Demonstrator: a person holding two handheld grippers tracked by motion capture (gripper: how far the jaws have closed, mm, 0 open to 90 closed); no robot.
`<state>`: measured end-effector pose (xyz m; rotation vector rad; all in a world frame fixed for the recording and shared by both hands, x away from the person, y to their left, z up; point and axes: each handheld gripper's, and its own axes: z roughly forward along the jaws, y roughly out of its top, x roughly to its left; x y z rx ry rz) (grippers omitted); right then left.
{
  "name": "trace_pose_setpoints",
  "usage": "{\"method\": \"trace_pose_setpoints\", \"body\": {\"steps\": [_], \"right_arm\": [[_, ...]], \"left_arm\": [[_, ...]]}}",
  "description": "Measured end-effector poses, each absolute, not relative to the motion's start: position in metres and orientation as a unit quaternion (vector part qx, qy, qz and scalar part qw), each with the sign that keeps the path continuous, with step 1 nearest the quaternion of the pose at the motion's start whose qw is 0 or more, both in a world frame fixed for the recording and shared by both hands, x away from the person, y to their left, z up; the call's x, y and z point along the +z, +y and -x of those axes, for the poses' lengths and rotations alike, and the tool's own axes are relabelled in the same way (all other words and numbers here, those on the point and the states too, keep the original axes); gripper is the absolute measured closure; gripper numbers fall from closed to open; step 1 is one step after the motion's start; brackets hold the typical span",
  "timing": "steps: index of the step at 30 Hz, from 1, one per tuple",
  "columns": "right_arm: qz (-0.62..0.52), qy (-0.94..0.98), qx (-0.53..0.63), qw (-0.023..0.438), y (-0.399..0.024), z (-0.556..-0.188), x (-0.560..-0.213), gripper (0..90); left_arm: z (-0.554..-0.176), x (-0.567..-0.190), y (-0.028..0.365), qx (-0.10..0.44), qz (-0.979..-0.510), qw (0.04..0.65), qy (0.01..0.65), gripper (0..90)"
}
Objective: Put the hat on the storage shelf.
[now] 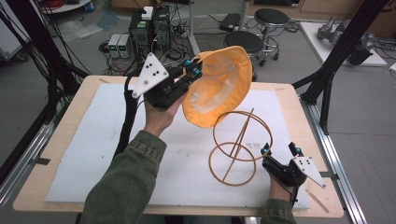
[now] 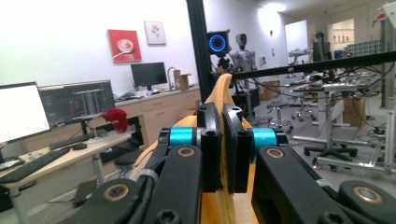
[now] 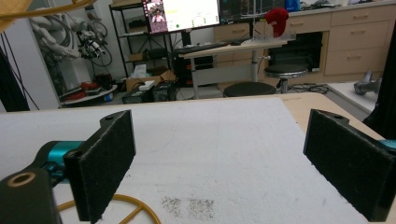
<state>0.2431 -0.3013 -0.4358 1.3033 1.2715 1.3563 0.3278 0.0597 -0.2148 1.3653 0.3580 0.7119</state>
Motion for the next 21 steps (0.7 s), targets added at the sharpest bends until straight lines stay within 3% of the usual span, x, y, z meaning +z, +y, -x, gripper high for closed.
{"method": "trace_pose_setpoints", "body": {"steps": [21], "right_arm": [[-0.526, 0.506, 0.541, 0.417, -0.302, -0.243, -0.436, 8.0]], "left_arm": [[-0.304, -0.219, 0.016, 0.267, -0.636, 0.717, 0.095, 86.2]]}}
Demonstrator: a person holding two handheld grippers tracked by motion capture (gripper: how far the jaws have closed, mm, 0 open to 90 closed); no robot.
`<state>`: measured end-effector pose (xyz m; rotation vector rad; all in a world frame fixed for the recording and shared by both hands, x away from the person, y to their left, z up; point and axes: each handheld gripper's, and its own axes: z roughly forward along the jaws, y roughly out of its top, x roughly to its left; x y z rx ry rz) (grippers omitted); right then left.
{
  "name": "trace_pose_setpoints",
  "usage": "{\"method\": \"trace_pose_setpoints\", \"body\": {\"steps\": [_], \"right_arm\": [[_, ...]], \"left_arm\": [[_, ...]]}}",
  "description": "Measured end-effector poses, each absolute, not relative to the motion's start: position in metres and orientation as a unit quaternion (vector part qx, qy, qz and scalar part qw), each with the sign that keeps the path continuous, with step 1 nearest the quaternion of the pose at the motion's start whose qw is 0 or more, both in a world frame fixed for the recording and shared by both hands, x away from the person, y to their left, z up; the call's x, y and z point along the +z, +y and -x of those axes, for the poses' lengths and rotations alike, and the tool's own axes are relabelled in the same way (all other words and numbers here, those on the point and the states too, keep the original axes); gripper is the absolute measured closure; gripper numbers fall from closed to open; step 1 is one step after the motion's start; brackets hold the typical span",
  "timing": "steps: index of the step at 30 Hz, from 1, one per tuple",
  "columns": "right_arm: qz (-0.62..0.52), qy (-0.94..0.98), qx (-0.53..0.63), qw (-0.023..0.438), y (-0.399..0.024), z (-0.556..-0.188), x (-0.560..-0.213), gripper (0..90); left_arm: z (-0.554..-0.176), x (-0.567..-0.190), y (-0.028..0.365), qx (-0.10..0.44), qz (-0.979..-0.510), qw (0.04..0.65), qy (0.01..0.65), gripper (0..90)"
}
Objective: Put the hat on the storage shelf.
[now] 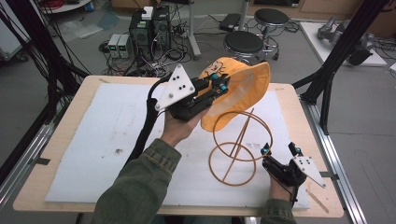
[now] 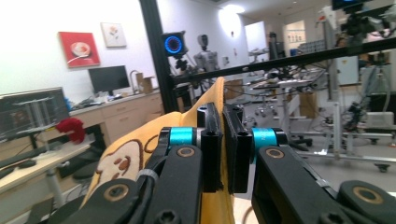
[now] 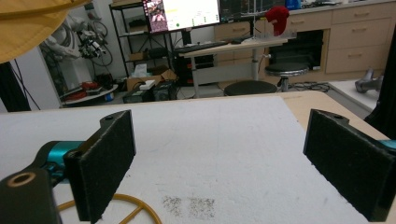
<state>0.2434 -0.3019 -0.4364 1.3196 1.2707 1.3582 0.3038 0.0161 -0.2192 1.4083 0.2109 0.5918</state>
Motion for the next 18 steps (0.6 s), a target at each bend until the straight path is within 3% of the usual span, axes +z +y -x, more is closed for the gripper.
{"method": "trace_pose_setpoints", "body": {"steps": [18], "right_arm": [[-0.530, 0.502, 0.542, 0.417, -0.303, -0.244, -0.437, 8.0]], "left_arm": [[-0.273, -0.230, -0.016, 0.215, -0.682, 0.699, 0.022, 86.3]]}}
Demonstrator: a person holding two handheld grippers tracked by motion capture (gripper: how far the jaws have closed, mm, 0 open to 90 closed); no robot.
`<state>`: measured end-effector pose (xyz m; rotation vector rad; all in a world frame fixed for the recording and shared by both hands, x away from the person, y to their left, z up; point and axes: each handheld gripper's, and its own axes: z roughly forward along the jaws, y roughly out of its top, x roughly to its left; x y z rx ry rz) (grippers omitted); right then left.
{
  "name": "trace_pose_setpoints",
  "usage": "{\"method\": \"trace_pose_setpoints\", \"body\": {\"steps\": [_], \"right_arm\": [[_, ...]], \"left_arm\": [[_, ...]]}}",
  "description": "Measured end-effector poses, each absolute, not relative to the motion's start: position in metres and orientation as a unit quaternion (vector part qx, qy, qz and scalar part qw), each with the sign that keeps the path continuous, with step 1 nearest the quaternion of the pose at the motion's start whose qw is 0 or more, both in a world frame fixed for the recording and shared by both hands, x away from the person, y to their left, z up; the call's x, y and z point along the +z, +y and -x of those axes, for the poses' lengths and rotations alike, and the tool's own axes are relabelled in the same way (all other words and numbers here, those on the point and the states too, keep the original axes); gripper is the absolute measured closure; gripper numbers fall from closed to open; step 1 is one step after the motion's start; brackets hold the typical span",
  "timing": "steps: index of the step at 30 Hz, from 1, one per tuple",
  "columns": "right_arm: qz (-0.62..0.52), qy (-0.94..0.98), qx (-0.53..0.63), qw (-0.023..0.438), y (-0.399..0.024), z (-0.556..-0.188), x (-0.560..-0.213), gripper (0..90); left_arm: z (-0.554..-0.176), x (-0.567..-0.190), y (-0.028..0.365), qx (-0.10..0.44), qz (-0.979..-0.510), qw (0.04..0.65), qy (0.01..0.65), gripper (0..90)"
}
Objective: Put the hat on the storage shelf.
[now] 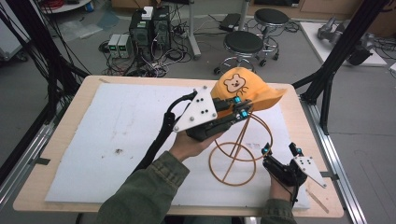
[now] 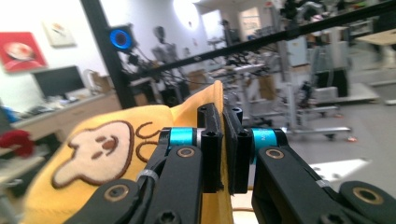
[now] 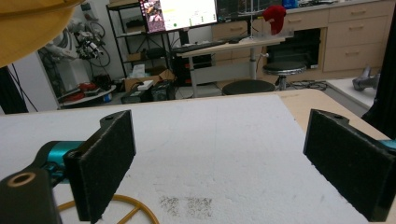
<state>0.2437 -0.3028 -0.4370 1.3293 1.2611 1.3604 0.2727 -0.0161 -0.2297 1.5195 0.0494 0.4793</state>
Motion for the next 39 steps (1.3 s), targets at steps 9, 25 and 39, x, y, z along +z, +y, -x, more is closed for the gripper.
{"method": "trace_pose_setpoints", "body": {"steps": [9, 25, 39], "right_arm": [[-0.528, 0.502, 0.542, 0.419, -0.303, -0.244, -0.437, 8.0], [-0.535, 0.495, 0.541, 0.419, -0.305, -0.243, -0.437, 8.0], [-0.535, 0.495, 0.541, 0.419, -0.304, -0.243, -0.437, 8.0]], "left_arm": [[-0.261, -0.239, -0.030, 0.188, -0.712, 0.676, -0.012, 86.2], [-0.246, -0.278, -0.055, 0.123, -0.787, 0.600, -0.069, 86.1], [-0.246, -0.300, -0.054, 0.092, -0.818, 0.564, -0.061, 86.0]]}}
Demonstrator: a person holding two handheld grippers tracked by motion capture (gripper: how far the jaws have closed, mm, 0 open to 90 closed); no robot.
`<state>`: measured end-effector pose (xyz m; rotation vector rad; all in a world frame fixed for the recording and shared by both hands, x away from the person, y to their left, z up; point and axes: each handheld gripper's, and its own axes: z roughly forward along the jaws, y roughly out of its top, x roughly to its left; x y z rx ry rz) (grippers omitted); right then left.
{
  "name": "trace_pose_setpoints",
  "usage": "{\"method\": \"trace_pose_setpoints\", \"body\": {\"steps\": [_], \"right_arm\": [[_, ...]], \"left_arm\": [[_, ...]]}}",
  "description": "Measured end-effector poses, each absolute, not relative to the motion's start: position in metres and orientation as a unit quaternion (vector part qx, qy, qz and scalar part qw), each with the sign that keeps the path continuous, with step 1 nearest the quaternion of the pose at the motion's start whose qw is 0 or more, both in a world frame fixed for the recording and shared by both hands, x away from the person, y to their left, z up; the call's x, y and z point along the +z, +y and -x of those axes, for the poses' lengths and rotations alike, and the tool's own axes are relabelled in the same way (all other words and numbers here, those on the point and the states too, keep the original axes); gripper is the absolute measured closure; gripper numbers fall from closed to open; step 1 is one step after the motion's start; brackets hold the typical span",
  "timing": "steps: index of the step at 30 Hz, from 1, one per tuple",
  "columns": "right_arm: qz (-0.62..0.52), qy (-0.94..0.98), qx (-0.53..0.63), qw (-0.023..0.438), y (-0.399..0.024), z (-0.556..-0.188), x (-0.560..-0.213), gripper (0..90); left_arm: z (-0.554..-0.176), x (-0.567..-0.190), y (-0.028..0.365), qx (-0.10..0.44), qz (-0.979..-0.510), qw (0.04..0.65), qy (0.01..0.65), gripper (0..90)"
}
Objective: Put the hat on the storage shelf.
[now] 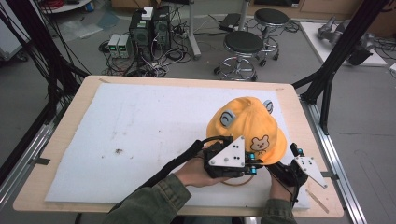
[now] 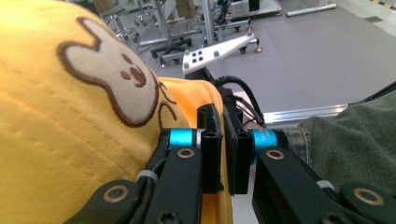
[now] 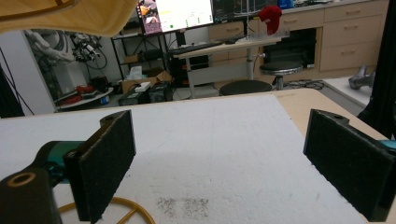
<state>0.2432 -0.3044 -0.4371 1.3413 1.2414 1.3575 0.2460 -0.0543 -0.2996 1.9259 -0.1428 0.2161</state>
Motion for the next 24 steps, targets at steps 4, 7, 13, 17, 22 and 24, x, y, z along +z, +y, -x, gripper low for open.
{"method": "trace_pose_setpoints", "body": {"steps": [4, 7, 13, 17, 22, 24], "right_arm": [[-0.535, 0.495, 0.542, 0.419, -0.305, -0.243, -0.437, 8.0], [-0.535, 0.495, 0.542, 0.418, -0.305, -0.243, -0.437, 8.0], [-0.535, 0.498, 0.541, 0.417, -0.304, -0.243, -0.437, 8.0], [-0.534, 0.498, 0.541, 0.417, -0.304, -0.243, -0.438, 8.0], [-0.535, 0.497, 0.541, 0.417, -0.304, -0.243, -0.438, 8.0], [-0.534, 0.498, 0.541, 0.417, -0.304, -0.244, -0.438, 8.0]], "left_arm": [[-0.245, -0.300, -0.054, 0.096, -0.820, 0.562, -0.060, 85.2], [-0.246, -0.300, -0.054, 0.085, -0.818, 0.565, -0.063, 80.2], [-0.250, -0.296, -0.049, 0.061, -0.811, 0.579, -0.054, 62.0], [-0.251, -0.290, -0.042, 0.070, -0.795, 0.601, -0.049, 52.7], [-0.254, -0.284, -0.031, 0.082, -0.772, 0.630, -0.031, 46.8], [-0.256, -0.282, -0.028, 0.078, -0.764, 0.640, -0.025, 45.5]]}}
